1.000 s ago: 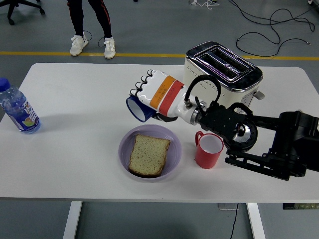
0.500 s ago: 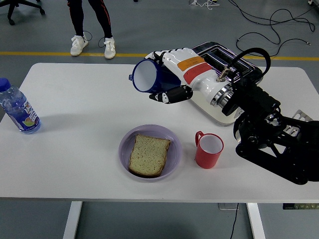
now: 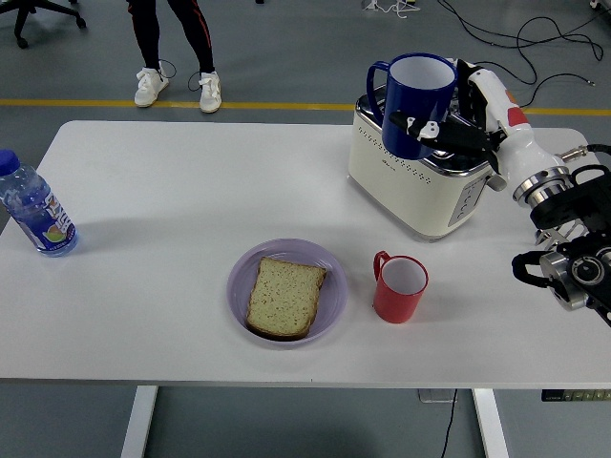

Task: Pick up the cup,pour liquid into bread,place the cup on the desk

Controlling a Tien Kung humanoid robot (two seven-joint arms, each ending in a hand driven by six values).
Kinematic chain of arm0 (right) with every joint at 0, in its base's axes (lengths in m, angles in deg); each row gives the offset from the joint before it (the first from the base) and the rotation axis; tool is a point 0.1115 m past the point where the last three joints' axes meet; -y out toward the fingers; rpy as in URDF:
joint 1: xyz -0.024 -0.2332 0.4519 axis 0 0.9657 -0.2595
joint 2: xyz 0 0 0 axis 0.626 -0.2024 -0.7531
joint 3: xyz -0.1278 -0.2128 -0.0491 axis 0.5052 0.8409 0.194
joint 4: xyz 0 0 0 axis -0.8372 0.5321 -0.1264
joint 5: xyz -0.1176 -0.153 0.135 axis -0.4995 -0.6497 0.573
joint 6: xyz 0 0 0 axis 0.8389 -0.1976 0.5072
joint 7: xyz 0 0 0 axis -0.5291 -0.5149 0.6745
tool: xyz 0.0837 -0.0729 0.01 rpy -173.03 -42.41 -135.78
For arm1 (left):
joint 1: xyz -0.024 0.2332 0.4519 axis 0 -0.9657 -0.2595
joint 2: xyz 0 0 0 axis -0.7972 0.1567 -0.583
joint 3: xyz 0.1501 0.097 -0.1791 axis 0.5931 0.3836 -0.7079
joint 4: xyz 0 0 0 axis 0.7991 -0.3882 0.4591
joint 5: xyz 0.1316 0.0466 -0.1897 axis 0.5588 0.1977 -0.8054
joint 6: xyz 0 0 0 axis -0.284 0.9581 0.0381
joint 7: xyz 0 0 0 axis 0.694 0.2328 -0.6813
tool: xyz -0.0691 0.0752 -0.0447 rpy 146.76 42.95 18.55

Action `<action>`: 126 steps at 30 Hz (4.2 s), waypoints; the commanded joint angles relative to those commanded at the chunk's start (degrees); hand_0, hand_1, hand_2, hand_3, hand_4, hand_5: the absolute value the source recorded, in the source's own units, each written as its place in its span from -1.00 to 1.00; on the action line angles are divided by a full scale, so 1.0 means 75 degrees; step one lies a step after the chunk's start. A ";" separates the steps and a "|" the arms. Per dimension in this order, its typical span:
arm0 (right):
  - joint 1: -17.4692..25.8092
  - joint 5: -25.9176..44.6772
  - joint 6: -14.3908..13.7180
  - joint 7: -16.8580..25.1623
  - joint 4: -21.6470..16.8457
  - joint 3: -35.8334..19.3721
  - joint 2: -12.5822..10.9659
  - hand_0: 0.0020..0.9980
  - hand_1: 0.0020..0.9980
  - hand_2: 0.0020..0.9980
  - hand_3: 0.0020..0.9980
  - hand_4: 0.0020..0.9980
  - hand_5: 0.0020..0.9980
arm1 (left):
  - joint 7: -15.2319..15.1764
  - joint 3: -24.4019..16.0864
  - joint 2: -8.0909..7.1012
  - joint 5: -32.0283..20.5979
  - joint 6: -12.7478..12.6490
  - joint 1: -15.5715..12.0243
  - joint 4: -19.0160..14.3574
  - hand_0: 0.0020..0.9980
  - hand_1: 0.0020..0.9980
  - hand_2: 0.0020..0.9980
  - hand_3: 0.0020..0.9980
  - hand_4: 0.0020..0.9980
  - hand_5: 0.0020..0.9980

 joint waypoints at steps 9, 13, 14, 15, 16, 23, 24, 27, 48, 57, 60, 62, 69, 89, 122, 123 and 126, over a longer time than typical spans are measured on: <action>0.1614 -0.0883 -0.0142 0.1115 0.0780 -0.0766 0.0125 -0.24 -0.25 0.08 0.14 0.04 -1.00 | -0.0003 -0.0019 0.0000 0.0092 0.0017 -0.0048 0.0000 0.31 0.38 0.42 0.19 -0.36 0.77; 0.2071 -0.1083 -0.0294 0.1962 0.1384 -0.1003 0.0394 -0.24 -0.25 0.08 0.14 0.04 -1.00 | -0.0005 -0.0048 0.0000 0.0219 0.0040 -0.0080 0.0000 0.31 0.38 0.42 0.19 -0.36 0.77; 0.2146 -0.1076 -0.0316 0.2215 0.1517 -0.1047 0.0439 -0.24 -0.25 0.08 0.14 0.04 -1.00 | -0.0005 -0.0058 0.0000 0.0250 0.0045 -0.0080 0.0000 0.31 0.38 0.42 0.19 -0.36 0.77; 0.2257 -0.1095 -0.0358 0.2501 0.1717 -0.1116 0.0538 -0.29 -0.25 0.06 0.14 0.05 -1.00 | -0.0010 -0.0068 0.0000 0.0269 0.0045 -0.0074 0.0000 0.31 0.38 0.42 0.19 -0.36 0.77; 0.2306 -0.1104 -0.0375 0.2751 0.1847 -0.1145 0.0582 -0.29 -0.25 0.06 0.14 0.05 -1.00 | -0.0012 -0.0071 0.0000 0.0276 0.0045 -0.0071 0.0000 0.31 0.38 0.42 0.19 -0.36 0.77; 0.2852 -0.0940 -0.0512 0.4617 0.3027 -0.1245 0.1099 -0.23 -0.25 0.07 0.15 0.10 -0.95 | -0.0016 -0.0063 0.0000 0.0297 0.0058 -0.0063 0.0000 0.31 0.38 0.42 0.19 -0.36 0.77; 0.2915 -0.0881 -0.0552 0.4871 0.3218 -0.1252 0.1181 -0.23 -0.25 0.07 0.15 0.10 -0.95 | -0.0014 -0.0072 0.0000 0.0309 0.0063 -0.0058 0.0000 0.31 0.38 0.42 0.19 -0.36 0.77; 0.2993 -0.0704 -0.0557 0.5481 0.3702 -0.1245 0.1338 -0.15 -0.21 0.09 0.16 0.14 -0.91 | -0.0011 -0.0090 0.0000 0.0342 0.0072 -0.0048 0.0000 0.31 0.38 0.42 0.19 -0.36 0.77; 0.3009 -0.0457 -0.0735 0.6645 0.5797 -0.0728 0.2087 -0.08 -0.18 0.10 0.17 0.21 -0.84 | -0.0021 0.0118 0.0000 0.0233 0.0081 0.0002 0.0000 0.31 0.38 0.42 0.19 -0.36 0.77; 0.2895 -0.0274 -0.0730 0.6650 0.6182 -0.0701 0.2215 -0.06 -0.17 0.10 0.17 0.21 -0.82 | -0.0037 0.0052 0.0000 0.0359 0.0117 0.0094 0.0000 0.31 0.38 0.42 0.19 -0.36 0.77; 0.2946 -0.0235 -0.0740 0.6650 0.6212 -0.0743 0.2236 -0.06 -0.17 0.10 0.17 0.21 -0.82 | -0.0014 0.0008 0.0000 0.0336 0.0108 0.0065 0.0000 0.31 0.38 0.42 0.19 -0.36 0.77; 0.2953 -0.0226 -0.0729 0.6650 0.6246 -0.0750 0.2238 -0.06 -0.17 0.10 0.17 0.21 -0.82 | -0.0012 -0.0018 0.0000 0.0350 0.0101 0.0052 0.0000 0.31 0.38 0.42 0.19 -0.36 0.77; 0.2938 -0.0204 -0.0701 0.6644 0.6348 -0.0727 0.2268 -0.04 -0.17 0.11 0.18 0.20 -0.80 | -0.0025 0.0012 0.0000 0.0351 0.0100 0.0034 0.0000 0.31 0.38 0.42 0.19 -0.36 0.77; 0.2926 -0.0528 -0.0649 0.6367 0.6490 -0.0796 0.2282 0.01 -0.14 0.14 0.21 0.28 -0.84 | -0.0024 0.0034 0.0000 0.0331 0.0093 0.0086 0.0000 0.31 0.38 0.42 0.19 -0.37 0.77; 0.3196 -0.1173 -0.0646 0.6050 0.6214 -0.1197 0.2307 0.33 0.25 0.75 1.00 0.75 -1.00 | -0.0024 0.0042 0.0000 0.0331 0.0102 0.0127 0.0000 0.31 0.38 0.42 0.19 -0.37 0.77; 0.3205 -0.1189 -0.0641 0.6037 0.6210 -0.1199 0.2302 0.36 0.27 0.76 1.00 0.77 -1.00 | -0.0024 0.0046 0.0000 0.0322 0.0102 0.0126 0.0000 0.31 0.38 0.42 0.19 -0.37 0.77; 0.3226 -0.1253 -0.0623 0.5984 0.6227 -0.1205 0.2295 0.36 0.27 0.76 1.00 0.77 -1.00 | -0.0024 0.0058 0.0000 0.0320 0.0106 0.0126 0.0000 0.31 0.38 0.42 0.19 -0.37 0.77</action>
